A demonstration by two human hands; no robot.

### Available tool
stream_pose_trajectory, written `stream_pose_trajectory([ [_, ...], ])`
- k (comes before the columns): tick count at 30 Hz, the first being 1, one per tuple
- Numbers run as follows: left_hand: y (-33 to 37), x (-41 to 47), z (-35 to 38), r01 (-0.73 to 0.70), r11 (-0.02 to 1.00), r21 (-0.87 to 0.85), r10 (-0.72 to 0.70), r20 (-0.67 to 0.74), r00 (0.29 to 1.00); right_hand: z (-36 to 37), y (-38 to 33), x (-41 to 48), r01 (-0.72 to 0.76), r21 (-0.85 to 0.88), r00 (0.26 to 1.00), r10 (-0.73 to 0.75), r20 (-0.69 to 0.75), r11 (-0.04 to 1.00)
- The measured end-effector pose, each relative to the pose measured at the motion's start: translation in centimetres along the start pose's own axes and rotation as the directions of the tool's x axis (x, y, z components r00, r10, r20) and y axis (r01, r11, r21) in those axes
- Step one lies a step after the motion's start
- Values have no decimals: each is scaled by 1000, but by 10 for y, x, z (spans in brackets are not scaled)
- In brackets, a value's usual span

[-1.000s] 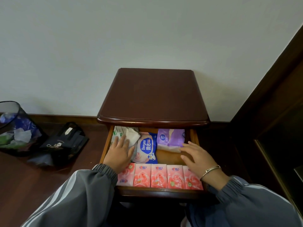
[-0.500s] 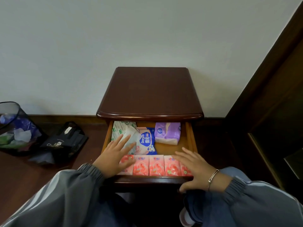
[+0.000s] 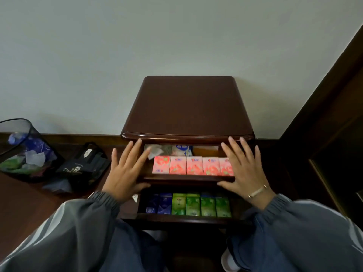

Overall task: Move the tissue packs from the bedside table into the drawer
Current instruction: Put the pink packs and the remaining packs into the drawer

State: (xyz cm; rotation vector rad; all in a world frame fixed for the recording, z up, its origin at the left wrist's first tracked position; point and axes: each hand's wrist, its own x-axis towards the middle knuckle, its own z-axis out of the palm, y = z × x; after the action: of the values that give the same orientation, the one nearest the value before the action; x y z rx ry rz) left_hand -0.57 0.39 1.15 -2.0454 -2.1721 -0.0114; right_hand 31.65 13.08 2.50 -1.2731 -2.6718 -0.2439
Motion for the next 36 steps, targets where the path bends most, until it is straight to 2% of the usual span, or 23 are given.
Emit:
stream_pose_trajectory([
  [2,-5,32,3,94,996,-5,-94,-35,995,9,6,31,-94,-24,995,94,24,995],
  [7,-11,96,21,177,981,81,-175,-31,984,39,20,90,-237,-6,968,237,81,971],
  [11,-11,106,39,218,973,76,-212,-73,974,53,20,95,-260,-55,965,262,31,964],
  [14,-12,105,39,212,976,51,-207,-77,975,50,20,94,-256,-13,966,256,45,967],
  [18,5,86,26,224,969,-105,-232,-76,970,38,20,83,-206,94,970,190,153,974],
  [19,15,73,22,254,945,-208,-277,-89,957,32,18,72,-195,187,971,164,171,963],
  [20,25,56,22,318,878,-358,-372,-94,923,26,14,58,-209,345,973,157,171,915],
  [21,36,36,22,403,735,-545,-505,-45,862,22,8,39,-251,539,967,185,174,804],
  [22,46,16,22,483,483,-730,-623,101,775,19,0,17,-324,721,945,244,217,612],
  [23,56,-5,22,537,137,-832,-674,319,667,17,-9,-7,-435,831,889,314,334,348],
  [24,67,-25,23,560,-215,-800,-619,555,556,16,-17,-30,-573,819,778,336,531,32],
  [25,77,-45,24,566,-468,-678,-501,732,462,20,-23,-50,-704,667,617,256,744,-244],
  [26,87,-61,26,571,-607,-554,-393,833,391,25,-28,-68,-791,437,442,94,892,-428],
  [27,96,-73,27,578,-673,-462,-313,886,344,30,-31,-83,-830,227,302,-67,951,-510],
  [28,103,-81,28,582,-706,-404,-254,911,324,36,-33,-94,-833,78,208,-180,961,-548],
  [30,108,-82,28,588,-743,-321,-141,933,332,41,-38,-103,-780,-79,116,-268,956,-620],
  [32,105,-73,28,579,-763,-288,-88,933,349,46,-43,-97,-685,-86,106,-216,971,-723],
  [36,92,-64,34,535,-809,-243,-46,934,355,50,-39,-75,-541,27,208,-103,973,-840],
])
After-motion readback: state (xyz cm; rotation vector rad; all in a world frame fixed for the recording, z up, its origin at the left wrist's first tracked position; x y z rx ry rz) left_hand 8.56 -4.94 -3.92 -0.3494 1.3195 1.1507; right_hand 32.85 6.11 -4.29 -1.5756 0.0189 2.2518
